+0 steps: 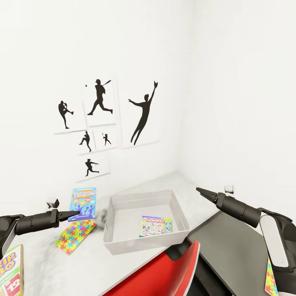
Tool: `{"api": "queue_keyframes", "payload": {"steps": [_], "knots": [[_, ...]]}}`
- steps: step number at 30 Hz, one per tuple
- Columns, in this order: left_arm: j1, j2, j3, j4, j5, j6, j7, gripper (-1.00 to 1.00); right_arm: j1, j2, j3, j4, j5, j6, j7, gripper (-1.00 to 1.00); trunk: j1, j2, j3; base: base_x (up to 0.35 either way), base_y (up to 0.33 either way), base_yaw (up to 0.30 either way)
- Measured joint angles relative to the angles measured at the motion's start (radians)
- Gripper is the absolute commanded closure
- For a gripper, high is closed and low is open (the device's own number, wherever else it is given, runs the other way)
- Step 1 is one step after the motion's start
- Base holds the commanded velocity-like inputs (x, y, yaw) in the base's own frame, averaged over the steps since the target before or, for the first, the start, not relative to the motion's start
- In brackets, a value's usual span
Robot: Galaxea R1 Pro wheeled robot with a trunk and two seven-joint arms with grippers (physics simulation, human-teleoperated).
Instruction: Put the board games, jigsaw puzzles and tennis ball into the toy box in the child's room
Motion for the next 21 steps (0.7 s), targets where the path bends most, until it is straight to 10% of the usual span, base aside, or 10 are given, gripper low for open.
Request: {"api": "queue_keyframes", "payload": {"steps": [21], "knots": [[0.000, 0.000, 0.000, 0.000, -0.001, 0.000, 0.000, 1.00, 0.000, -0.009, -0.005, -0.002, -0.012, 0.008, 0.000, -1.00, 0.000, 0.000, 0.000, 0.000, 0.000, 0.000]]}}
